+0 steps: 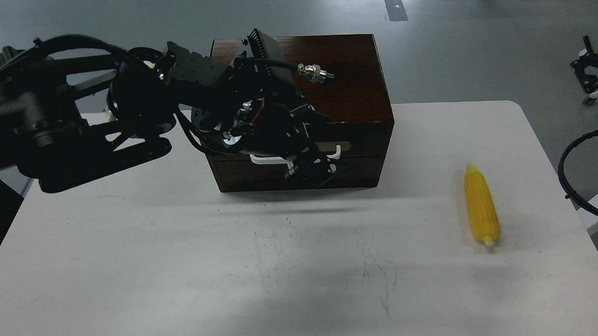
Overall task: Put corn in drawer with both arms
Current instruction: 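Reach the left gripper to the white drawer handle, then grasp the white drawer handle with the left gripper, then pull the drawer out toward the robot with the left gripper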
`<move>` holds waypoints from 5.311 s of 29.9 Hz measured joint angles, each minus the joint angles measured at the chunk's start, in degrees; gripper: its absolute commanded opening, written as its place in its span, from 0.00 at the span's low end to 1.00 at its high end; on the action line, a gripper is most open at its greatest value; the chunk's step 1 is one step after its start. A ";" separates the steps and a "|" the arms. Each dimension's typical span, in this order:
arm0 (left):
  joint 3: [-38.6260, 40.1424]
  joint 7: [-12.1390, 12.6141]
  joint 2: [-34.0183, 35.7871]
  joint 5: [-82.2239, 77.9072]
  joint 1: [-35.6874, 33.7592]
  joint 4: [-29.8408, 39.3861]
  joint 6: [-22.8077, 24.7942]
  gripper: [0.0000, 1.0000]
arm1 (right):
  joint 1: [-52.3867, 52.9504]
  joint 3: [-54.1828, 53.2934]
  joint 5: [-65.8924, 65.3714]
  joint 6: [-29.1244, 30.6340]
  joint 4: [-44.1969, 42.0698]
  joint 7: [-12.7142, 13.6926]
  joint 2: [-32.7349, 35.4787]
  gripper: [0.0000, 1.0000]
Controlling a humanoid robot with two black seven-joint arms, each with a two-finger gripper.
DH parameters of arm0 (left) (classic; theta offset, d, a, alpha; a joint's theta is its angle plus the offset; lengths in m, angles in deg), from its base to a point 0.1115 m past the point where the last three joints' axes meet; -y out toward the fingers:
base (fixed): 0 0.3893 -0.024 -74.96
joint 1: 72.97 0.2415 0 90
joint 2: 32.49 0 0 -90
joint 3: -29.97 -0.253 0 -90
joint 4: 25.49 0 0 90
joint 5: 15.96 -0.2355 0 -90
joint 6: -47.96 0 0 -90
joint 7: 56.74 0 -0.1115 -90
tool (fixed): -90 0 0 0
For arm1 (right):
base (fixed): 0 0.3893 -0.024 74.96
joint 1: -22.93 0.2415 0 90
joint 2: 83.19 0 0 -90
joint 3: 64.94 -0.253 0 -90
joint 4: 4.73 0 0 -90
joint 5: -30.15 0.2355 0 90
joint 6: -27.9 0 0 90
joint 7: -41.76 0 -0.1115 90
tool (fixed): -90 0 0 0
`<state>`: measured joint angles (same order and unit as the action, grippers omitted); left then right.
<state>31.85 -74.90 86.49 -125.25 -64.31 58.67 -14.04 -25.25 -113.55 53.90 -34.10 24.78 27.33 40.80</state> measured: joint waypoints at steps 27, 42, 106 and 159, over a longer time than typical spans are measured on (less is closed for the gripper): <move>-5.93 -0.04 -2.56 -8.60 5.37 -7.97 0.00 0.89 | 0.10 -0.15 0.07 0.00 -2.52 -0.15 -0.07 1.00; -6.10 -0.69 -2.96 -8.54 5.38 -8.12 -0.01 0.81 | 0.14 -0.19 0.07 0.00 -3.66 -0.19 0.29 1.00; -5.90 -8.37 -2.74 -3.12 2.32 -1.99 0.00 0.52 | 0.38 -0.08 0.07 0.00 -6.82 -0.42 0.35 1.00; -6.62 -8.03 -2.21 -3.68 2.17 -3.50 0.01 0.55 | -0.02 -0.08 0.07 0.00 -6.74 -0.51 0.32 1.00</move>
<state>25.23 -82.93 84.28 -128.93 -62.14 55.17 -14.03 -25.27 -113.63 53.96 -34.10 18.03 26.82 41.11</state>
